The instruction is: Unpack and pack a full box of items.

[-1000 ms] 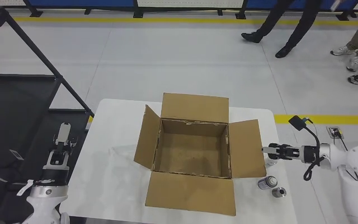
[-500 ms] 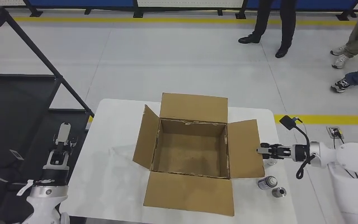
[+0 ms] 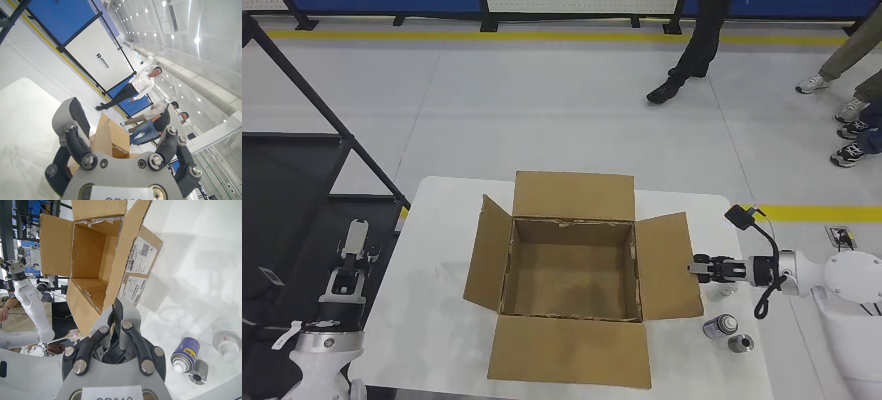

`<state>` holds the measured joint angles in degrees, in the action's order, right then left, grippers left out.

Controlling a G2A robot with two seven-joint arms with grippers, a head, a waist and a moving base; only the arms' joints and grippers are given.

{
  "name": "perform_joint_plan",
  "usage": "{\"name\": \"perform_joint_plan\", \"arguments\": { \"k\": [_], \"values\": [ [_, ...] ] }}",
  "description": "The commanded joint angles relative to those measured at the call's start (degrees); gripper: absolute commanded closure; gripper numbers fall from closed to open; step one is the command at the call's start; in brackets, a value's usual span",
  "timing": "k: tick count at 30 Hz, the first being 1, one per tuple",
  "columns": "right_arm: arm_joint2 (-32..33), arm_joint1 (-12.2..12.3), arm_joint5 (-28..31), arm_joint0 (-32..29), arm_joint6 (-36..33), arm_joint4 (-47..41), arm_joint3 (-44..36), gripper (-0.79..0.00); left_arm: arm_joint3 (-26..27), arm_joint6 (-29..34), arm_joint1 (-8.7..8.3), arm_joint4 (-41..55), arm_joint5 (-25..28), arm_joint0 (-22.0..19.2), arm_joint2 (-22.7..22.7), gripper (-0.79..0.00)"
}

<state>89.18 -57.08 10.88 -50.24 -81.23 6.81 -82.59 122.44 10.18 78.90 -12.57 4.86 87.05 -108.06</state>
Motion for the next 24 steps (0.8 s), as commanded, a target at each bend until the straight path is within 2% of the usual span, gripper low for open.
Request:
{"name": "perform_joint_plan", "arguments": {
  "k": [1,2,3,9,12,17,21,24],
  "values": [
    [0.02,0.19,-0.26,-0.17,0.69,0.21,-0.71,-0.299,0.0,0.0,0.0,0.0,0.0,0.0,0.0,-0.785],
    [0.34,0.33,-0.2,-0.38,1.1,0.26,-1.19,-0.588,0.0,0.0,0.0,0.0,0.0,0.0,0.0,-0.785],
    [0.94,0.49,-0.25,-0.73,1.67,0.37,-1.72,-0.785,0.0,0.0,0.0,0.0,0.0,0.0,0.0,-0.785],
    [9.47,2.04,2.56,-7.76,5.68,2.81,-10.77,-0.785,0.0,0.0,0.0,0.0,0.0,0.0,0.0,-0.785],
    [16.18,2.78,5.32,-15.27,9.2,8.05,-17.51,-0.785,0.0,0.0,0.0,0.0,0.0,0.0,0.0,-0.785],
    [24.7,2.8,11.37,-31.44,16.31,16.46,-27.56,-0.785,0.0,0.0,0.0,0.0,0.0,0.0,0.0,-0.785],
    [28.25,2.41,14.83,-42.55,19.11,21.69,-31.89,-0.785,0.0,0.0,0.0,0.0,0.0,0.0,0.0,-0.785],
    [29.28,2.31,16.51,-47.05,19.16,24.56,-33.47,-0.785,0.0,0.0,0.0,0.0,0.0,0.0,0.0,-0.785]
  ]
}}
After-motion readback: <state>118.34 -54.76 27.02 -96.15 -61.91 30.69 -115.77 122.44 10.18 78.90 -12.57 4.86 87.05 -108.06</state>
